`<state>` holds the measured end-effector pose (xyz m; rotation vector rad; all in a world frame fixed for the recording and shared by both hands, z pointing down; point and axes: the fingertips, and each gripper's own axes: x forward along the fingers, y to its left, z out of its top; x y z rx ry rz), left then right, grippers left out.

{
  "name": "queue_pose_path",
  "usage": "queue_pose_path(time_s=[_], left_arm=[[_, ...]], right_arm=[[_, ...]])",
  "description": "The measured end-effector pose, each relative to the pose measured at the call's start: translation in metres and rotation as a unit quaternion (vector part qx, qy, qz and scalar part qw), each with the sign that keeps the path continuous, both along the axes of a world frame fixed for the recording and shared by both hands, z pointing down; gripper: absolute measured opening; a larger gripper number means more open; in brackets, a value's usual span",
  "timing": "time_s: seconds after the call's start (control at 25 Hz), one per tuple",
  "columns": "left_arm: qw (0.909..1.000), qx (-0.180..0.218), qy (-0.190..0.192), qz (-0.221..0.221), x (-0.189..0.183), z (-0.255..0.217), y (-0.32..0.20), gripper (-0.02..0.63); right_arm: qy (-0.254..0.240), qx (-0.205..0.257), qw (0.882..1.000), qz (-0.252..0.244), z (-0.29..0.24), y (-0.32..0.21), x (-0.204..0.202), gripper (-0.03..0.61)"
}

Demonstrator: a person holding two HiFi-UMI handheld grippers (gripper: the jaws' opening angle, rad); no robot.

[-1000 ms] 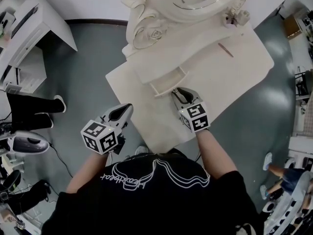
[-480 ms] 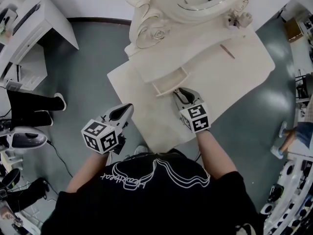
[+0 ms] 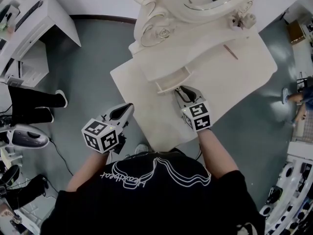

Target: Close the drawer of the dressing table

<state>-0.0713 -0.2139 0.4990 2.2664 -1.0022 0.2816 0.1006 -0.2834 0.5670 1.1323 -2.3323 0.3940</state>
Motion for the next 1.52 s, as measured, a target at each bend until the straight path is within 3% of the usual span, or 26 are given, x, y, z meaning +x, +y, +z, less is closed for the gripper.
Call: queue_pose_path(time_s=[1.52], left_arm=[[0.9977,0.014,0.007,-0.066,-0.042,-0.015,0.001,0.003]], right_arm=[[-0.011,-0.005,1.000,0.001,0.002,-0.055,-0.033,0.101]])
